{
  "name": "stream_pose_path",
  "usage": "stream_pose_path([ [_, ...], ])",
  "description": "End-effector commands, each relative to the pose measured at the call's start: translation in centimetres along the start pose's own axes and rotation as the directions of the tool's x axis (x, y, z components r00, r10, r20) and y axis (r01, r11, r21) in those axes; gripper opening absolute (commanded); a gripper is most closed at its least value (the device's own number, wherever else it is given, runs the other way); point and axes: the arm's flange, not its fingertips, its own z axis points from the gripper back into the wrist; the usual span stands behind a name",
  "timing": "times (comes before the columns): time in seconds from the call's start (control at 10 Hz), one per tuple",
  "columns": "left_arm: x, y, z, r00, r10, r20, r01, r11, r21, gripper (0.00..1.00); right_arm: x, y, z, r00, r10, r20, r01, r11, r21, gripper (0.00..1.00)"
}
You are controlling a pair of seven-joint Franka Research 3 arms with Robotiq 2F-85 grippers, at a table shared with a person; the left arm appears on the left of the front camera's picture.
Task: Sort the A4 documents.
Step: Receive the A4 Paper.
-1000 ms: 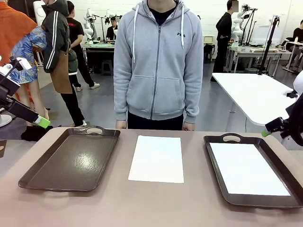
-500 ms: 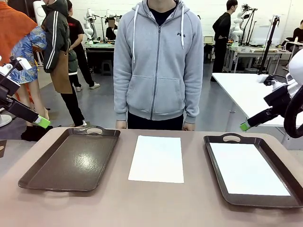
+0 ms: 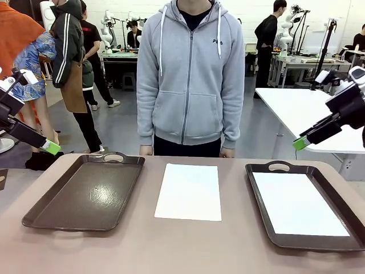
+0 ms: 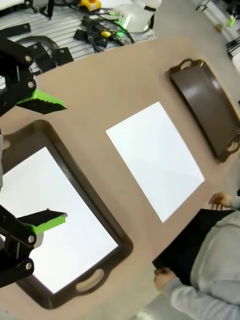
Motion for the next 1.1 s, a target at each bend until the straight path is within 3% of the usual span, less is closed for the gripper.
stream_pose_path([
  [0.0,-0.1,0.1,0.0,1.000,0.000,0.007,0.000,1.000,-0.015,1.00,-0.1,-0.2,0.8,0.999,0.025,0.039,-0.026,0.999,0.033,1.00],
  [0.4,-0.1,0.1,0.0,1.000,0.000,0.007,0.000,1.000,-0.015,1.00,0.3,-1.1,2.3,0.996,-0.007,0.091,0.002,0.999,0.051,1.00],
  [1.0,-0.1,0.1,0.0,1.000,0.000,0.007,0.000,1.000,-0.015,1.00,-0.1,-2.1,2.2,0.994,-0.040,0.099,0.038,0.999,0.021,1.00],
])
